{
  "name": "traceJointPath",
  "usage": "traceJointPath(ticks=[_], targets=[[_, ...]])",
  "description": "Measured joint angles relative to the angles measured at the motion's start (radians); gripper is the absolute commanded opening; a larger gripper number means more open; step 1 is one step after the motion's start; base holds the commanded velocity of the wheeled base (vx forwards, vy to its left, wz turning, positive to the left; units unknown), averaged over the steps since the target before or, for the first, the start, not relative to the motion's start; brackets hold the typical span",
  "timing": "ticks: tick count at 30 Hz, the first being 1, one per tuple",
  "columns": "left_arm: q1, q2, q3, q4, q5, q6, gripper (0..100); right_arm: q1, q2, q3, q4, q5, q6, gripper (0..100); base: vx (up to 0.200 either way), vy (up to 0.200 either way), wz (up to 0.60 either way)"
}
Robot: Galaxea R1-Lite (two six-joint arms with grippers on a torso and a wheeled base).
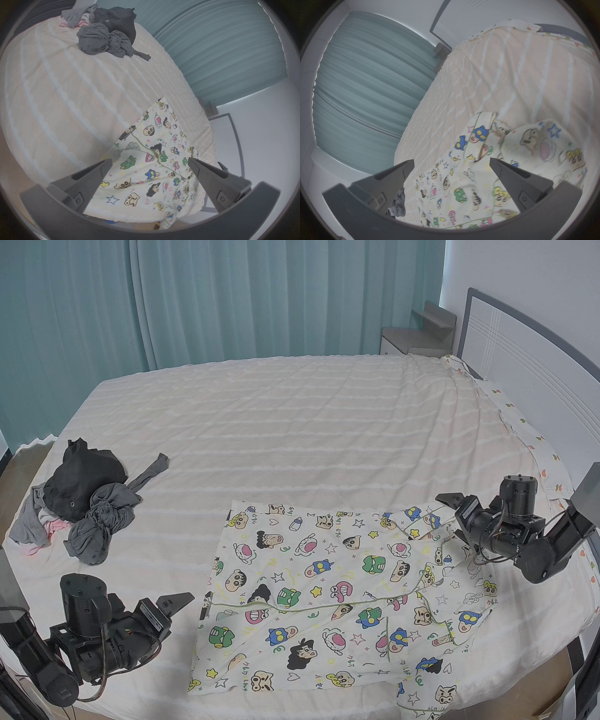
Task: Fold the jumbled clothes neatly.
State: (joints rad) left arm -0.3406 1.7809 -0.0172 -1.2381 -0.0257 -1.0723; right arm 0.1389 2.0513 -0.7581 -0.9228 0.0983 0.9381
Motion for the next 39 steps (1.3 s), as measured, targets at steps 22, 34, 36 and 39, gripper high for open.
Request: traceJointPath(ticks=[22, 34, 36, 39], targets=[[0.037, -0.056, 0.0, -0.001, -0.093, -0.038, 100, 0.07, 0.099, -0.119, 0.044, -0.041, 0.114, 100, 0.055, 0.0, 0.0], [0.035, -0.043, 0.0, 0.0, -0.092, -0.038, 100, 0.081, 0.176, -0.121, 0.043, -0.076, 0.117, 100, 0.0, 0.0, 0.0], [0.035, -0.039, 0.0, 0.0, -0.092, -0.038, 100, 0.082, 0.191, -0.132, 0.043, -0.077, 0.116, 100, 0.0, 0.0, 0.0], [0.035, -0.035, 0.0, 0.0, -0.093, -0.038, 100, 0.082, 0.213, -0.148, 0.044, -0.079, 0.116, 100, 0.0, 0.0, 0.0]])
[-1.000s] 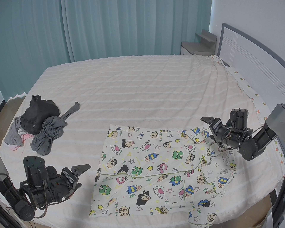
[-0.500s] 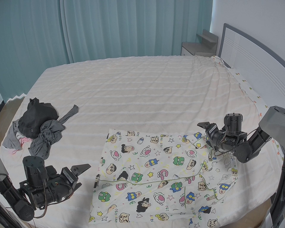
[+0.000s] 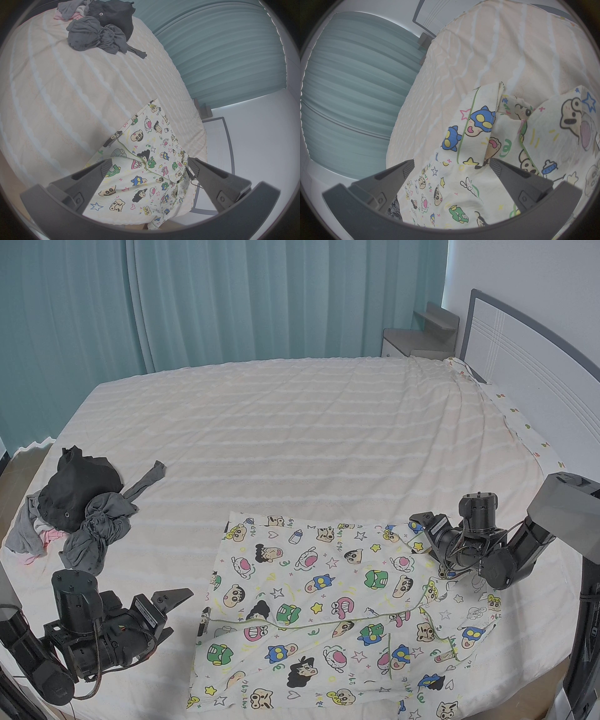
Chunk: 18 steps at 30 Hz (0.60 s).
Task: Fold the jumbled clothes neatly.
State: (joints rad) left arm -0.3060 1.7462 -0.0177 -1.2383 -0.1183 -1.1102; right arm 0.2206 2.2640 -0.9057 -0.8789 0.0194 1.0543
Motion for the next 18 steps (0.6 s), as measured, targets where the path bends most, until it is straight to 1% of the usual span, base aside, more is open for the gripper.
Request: traceJointPath(ticks=[11, 18], targets=[[0.0, 0.006, 0.0, 0.0, 0.0, 0.0, 100, -0.004, 0.074, -0.09, 0.003, -0.008, -0.003, 100, 0.0, 0.0, 0.0], [0.001, 0.019, 0.0, -0.002, 0.002, 0.001, 100, -0.005, 0.122, -0.219, 0.047, -0.01, -0.007, 100, 0.0, 0.0, 0.0]])
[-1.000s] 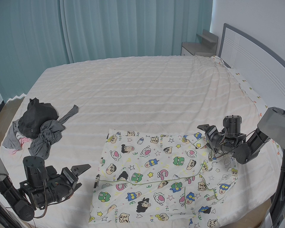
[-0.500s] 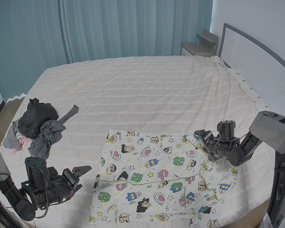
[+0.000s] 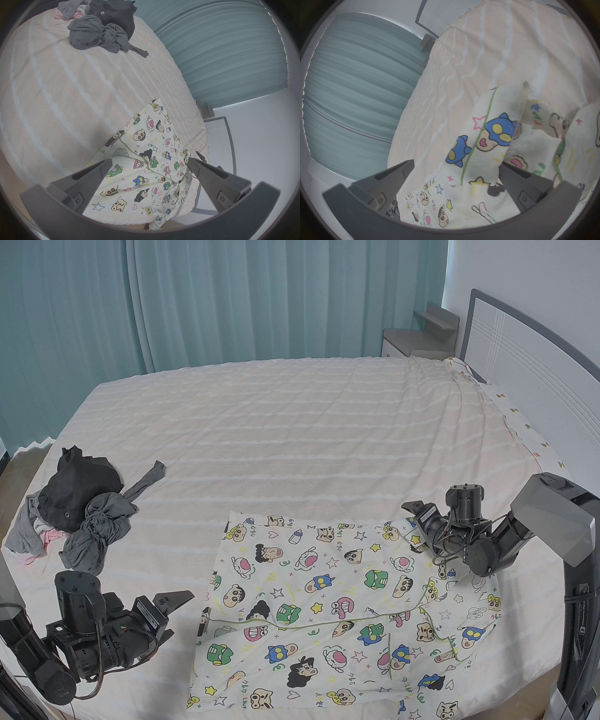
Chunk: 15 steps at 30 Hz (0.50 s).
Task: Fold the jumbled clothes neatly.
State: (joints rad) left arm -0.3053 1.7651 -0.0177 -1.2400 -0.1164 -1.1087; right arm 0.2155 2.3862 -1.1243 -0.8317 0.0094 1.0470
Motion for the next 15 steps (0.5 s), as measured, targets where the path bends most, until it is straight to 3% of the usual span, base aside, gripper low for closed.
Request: traceJointPath(ticks=[9, 15], targets=[[0.0, 0.013, 0.0, 0.0, 0.0, 0.001, 100, -0.003, 0.035, -0.265, 0.038, -0.027, -0.027, 100, 0.0, 0.0, 0.0], [0.0, 0.016, 0.0, -0.001, 0.0, 0.002, 100, -0.007, 0.057, -0.447, 0.071, -0.047, -0.121, 100, 0.0, 0.0, 0.0]])
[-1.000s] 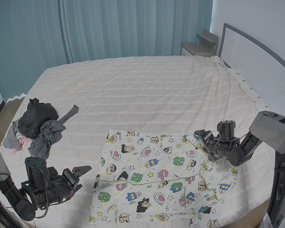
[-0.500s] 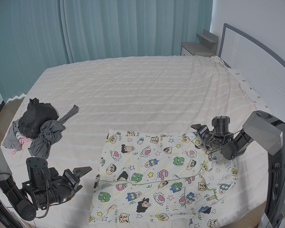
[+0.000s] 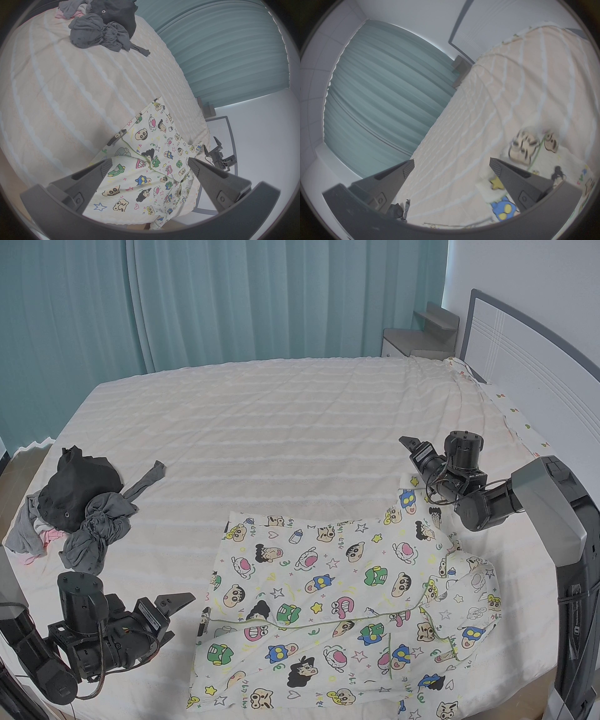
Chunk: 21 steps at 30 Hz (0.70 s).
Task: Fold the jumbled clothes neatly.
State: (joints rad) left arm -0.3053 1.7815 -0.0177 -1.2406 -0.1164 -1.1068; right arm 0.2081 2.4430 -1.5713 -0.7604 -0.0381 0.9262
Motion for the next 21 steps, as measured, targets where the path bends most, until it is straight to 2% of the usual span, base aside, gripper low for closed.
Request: traceJointPath(ticks=[4, 11, 21], targets=[[0.0, 0.001, 0.0, 0.0, 0.0, -0.001, 100, -0.005, 0.03, -0.05, 0.02, -0.013, -0.041, 100, 0.0, 0.0, 0.0], [0.0, 0.002, 0.0, 0.0, 0.0, -0.001, 100, -0.005, 0.044, -0.016, 0.022, -0.017, -0.064, 100, 0.0, 0.0, 0.0], [-0.003, 0.003, 0.0, 0.0, -0.001, -0.003, 100, -0.024, -0.103, 0.271, 0.015, -0.007, -0.064, 100, 0.0, 0.0, 0.0]])
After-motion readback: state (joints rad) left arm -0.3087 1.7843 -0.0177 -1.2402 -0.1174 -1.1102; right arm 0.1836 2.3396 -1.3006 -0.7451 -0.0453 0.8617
